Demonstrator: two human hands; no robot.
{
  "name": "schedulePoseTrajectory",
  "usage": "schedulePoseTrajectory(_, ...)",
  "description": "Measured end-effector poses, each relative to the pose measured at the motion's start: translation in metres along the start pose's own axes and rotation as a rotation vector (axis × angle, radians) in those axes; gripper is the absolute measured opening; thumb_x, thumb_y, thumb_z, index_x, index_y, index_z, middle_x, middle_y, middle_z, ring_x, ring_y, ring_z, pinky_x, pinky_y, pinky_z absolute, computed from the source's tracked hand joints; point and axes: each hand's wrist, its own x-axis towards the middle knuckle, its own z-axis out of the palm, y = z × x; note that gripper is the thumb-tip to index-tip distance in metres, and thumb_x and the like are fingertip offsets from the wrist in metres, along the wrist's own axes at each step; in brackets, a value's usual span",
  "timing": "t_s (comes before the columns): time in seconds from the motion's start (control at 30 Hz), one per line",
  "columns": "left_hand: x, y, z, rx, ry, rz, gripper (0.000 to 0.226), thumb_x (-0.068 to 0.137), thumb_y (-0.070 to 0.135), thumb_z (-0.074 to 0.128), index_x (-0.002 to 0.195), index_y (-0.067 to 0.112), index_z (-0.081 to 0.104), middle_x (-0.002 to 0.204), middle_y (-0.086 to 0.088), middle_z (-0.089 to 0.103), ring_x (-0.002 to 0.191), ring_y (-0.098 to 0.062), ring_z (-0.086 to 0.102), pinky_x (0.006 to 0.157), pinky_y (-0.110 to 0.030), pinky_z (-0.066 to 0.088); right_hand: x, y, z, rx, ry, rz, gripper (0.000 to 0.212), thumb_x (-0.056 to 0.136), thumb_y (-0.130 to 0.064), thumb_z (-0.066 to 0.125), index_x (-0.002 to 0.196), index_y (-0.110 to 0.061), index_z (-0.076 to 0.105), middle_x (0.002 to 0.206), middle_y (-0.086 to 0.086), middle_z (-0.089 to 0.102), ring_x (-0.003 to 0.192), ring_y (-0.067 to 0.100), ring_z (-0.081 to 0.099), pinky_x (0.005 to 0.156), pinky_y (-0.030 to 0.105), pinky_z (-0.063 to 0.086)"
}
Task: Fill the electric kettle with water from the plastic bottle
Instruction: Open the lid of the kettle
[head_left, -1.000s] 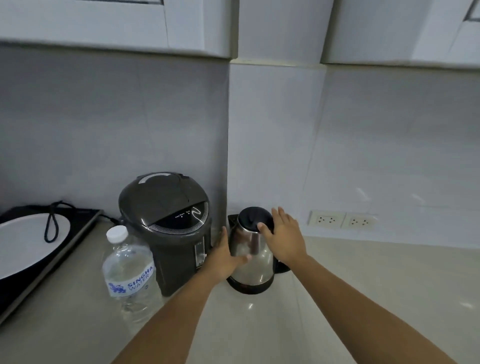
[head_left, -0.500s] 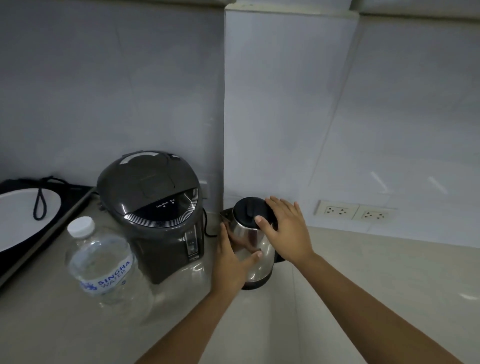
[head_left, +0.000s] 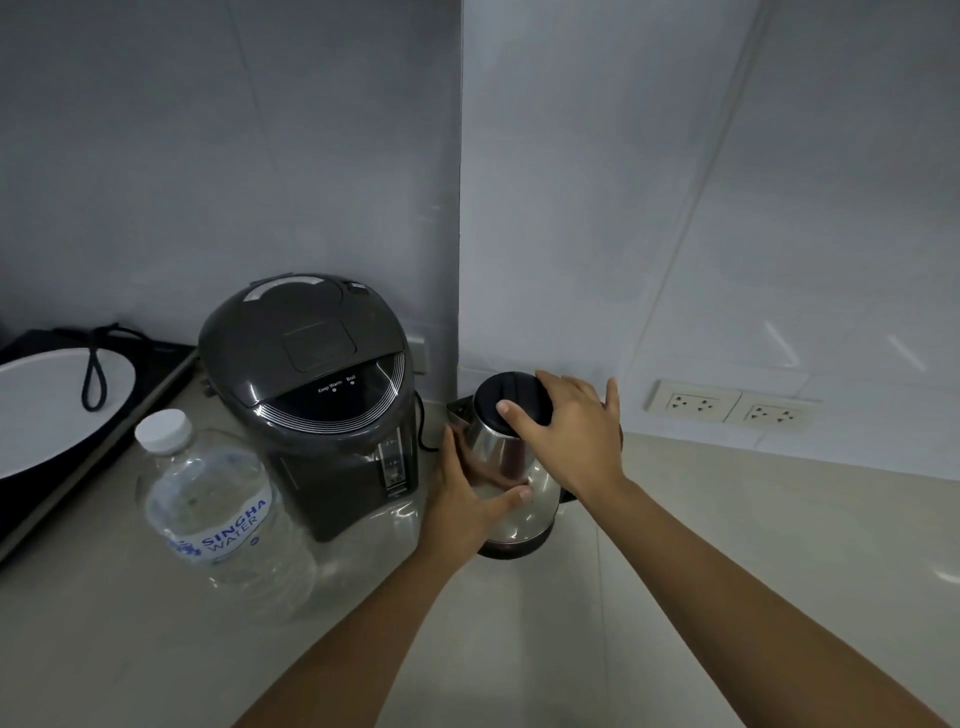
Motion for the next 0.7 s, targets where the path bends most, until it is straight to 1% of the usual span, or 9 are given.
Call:
schedulePoseTrajectory(0.07, 0.000, -0.003, 0.001, 0.016, 0.010, 0.021, 0.139, 0.051, 0.073, 0.078, 0.156, 0.038, -0.007, 0.165, 0.005, 0.012, 0.151, -0.016, 0.018, 0.114, -0.035, 0.025, 0.000, -0.001, -0.001, -0.043, -0.002, 0.006, 0.081, 0.079, -0.081, 0.030, 0.127, -0.023, 0.060, 0.117, -0.004, 0.070, 0.120, 0.018, 0.056, 0.117, 0.053, 0.005)
schedulePoseTrajectory(0.17, 0.000, -0.007, 0.002, 0.040, 0.013, 0.033, 0.139, 0.052, 0.074, 0.077, 0.156, 0.037, -0.007, 0.166, 0.005, 0.012, 0.151, -0.016, 0.017, 0.115, -0.037, 0.026, 0.001, -0.004, -0.003, -0.118, -0.008, 0.003, 0.081, 0.079, -0.083, 0.029, 0.123, -0.024, 0.062, 0.108, -0.006, 0.072, 0.113, 0.017, 0.060, 0.116, 0.053, 0.003)
schedulePoseTrajectory(0.37, 0.000, -0.009, 0.000, 0.056, 0.007, 0.049, 0.138, 0.053, 0.075, 0.076, 0.156, 0.037, -0.008, 0.165, 0.008, 0.014, 0.150, -0.014, 0.019, 0.107, -0.026, 0.024, 0.003, -0.014, -0.006, -0.183, 0.007, -0.017, 0.062, 0.087, -0.064, 0.037, 0.110, -0.016, 0.067, 0.085, -0.002, 0.072, 0.091, 0.019, 0.067, 0.117, 0.052, 0.006)
schedulePoseTrajectory(0.43, 0.000, -0.010, -0.001, 0.056, 0.003, 0.054, 0.138, 0.053, 0.076, 0.076, 0.156, 0.037, -0.008, 0.165, 0.008, 0.015, 0.150, -0.014, 0.020, 0.106, -0.025, 0.024, 0.004, -0.016, -0.008, -0.228, 0.005, -0.031, 0.055, 0.090, -0.059, 0.038, 0.100, -0.013, 0.067, 0.073, -0.002, 0.068, 0.079, 0.020, 0.066, 0.117, 0.052, 0.009)
schedulePoseTrajectory(0.5, 0.001, -0.010, -0.002, 0.058, -0.002, 0.054, 0.139, 0.052, 0.076, 0.076, 0.156, 0.037, -0.007, 0.165, 0.007, 0.016, 0.150, -0.015, 0.021, 0.108, -0.027, 0.026, 0.007, -0.019, -0.010, -0.279, -0.022, -0.036, 0.052, 0.091, -0.055, 0.036, 0.090, -0.012, 0.065, 0.061, -0.004, 0.055, 0.069, 0.020, 0.064, 0.117, 0.051, 0.010)
schedulePoseTrajectory(0.57, 0.001, -0.011, -0.003, 0.069, -0.006, 0.053, 0.139, 0.052, 0.077, 0.075, 0.156, 0.037, -0.006, 0.165, 0.007, 0.017, 0.149, -0.015, 0.023, 0.110, -0.030, 0.028, 0.008, -0.021, -0.012, -0.309, -0.048, -0.036, 0.050, 0.092, -0.053, 0.034, 0.085, -0.012, 0.062, 0.057, -0.006, 0.048, 0.064, 0.020, 0.063, 0.117, 0.050, 0.010)
schedulePoseTrajectory(0.6, 0.001, -0.011, -0.003, 0.072, -0.007, 0.053, 0.139, 0.051, 0.077, 0.075, 0.156, 0.037, -0.006, 0.165, 0.007, 0.018, 0.149, -0.015, 0.023, 0.111, -0.032, 0.029, 0.008, -0.022, -0.012, -0.307, -0.052, -0.041, 0.049, 0.093, -0.052, 0.034, 0.088, -0.012, 0.063, 0.056, -0.005, 0.050, 0.063, 0.021, 0.063, 0.118, 0.050, 0.009)
schedulePoseTrajectory(0.63, 0.001, -0.011, -0.004, 0.075, -0.007, 0.052, 0.139, 0.051, 0.077, 0.075, 0.156, 0.037, -0.006, 0.165, 0.006, 0.018, 0.149, -0.015, 0.024, 0.112, -0.033, 0.030, 0.008, -0.021, -0.013, -0.293, -0.054, -0.051, 0.048, 0.094, -0.050, 0.035, 0.095, -0.013, 0.065, 0.059, -0.003, 0.056, 0.065, 0.021, 0.064, 0.118, 0.049, 0.007)
schedulePoseTrajectory(0.7, 0.001, -0.010, -0.005, 0.077, -0.012, 0.051, 0.139, 0.051, 0.078, 0.075, 0.156, 0.038, -0.006, 0.164, 0.006, 0.020, 0.149, -0.016, 0.026, 0.113, -0.035, 0.031, 0.009, -0.019, -0.013, -0.246, -0.070, -0.086, 0.046, 0.096, -0.045, 0.036, 0.122, -0.019, 0.063, 0.077, 0.001, 0.070, 0.078, 0.022, 0.068, 0.118, 0.045, 0.007)
